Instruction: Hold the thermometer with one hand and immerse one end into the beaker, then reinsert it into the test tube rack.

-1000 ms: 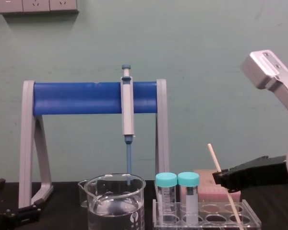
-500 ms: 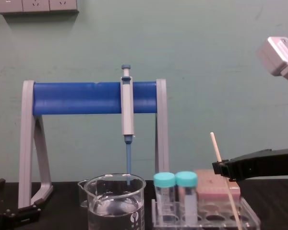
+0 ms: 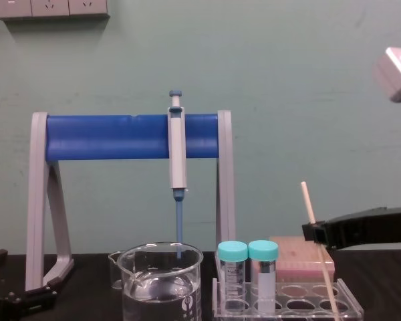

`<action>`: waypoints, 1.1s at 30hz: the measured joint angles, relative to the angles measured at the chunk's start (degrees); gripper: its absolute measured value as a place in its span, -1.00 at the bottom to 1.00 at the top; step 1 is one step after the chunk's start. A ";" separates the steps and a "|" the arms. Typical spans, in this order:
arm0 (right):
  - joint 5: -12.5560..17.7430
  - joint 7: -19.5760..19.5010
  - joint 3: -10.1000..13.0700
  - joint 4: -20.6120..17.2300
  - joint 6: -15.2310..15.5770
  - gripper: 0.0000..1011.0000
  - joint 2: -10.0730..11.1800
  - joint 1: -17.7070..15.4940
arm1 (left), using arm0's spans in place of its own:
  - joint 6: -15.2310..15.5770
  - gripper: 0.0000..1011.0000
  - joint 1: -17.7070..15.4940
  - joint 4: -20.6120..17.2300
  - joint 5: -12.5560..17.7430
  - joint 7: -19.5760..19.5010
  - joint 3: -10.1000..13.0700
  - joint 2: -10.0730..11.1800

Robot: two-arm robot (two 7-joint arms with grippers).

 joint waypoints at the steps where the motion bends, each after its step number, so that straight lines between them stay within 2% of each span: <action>1: 0.17 -0.15 0.33 -0.22 -0.22 -0.89 -0.05 -0.19 | 0.00 0.99 0.00 0.00 0.00 0.00 0.00 0.00; 7: 1.27 -0.49 1.74 -1.08 -1.87 -0.89 -0.33 -0.99 | 0.00 0.99 0.00 0.00 0.00 0.00 0.00 0.00; 13: 3.52 -0.16 3.17 -2.38 -4.89 -0.89 -0.17 -2.34 | 0.00 0.99 0.00 0.00 0.00 0.00 0.00 0.00; 25: 7.15 1.26 5.64 -6.87 -11.43 -0.89 2.01 -5.05 | 0.00 0.99 0.00 0.00 0.00 0.00 0.00 0.00; 33: 9.52 3.75 6.15 -7.93 -15.88 -0.89 2.85 -4.00 | 0.00 0.99 0.00 0.00 0.00 0.00 0.00 0.00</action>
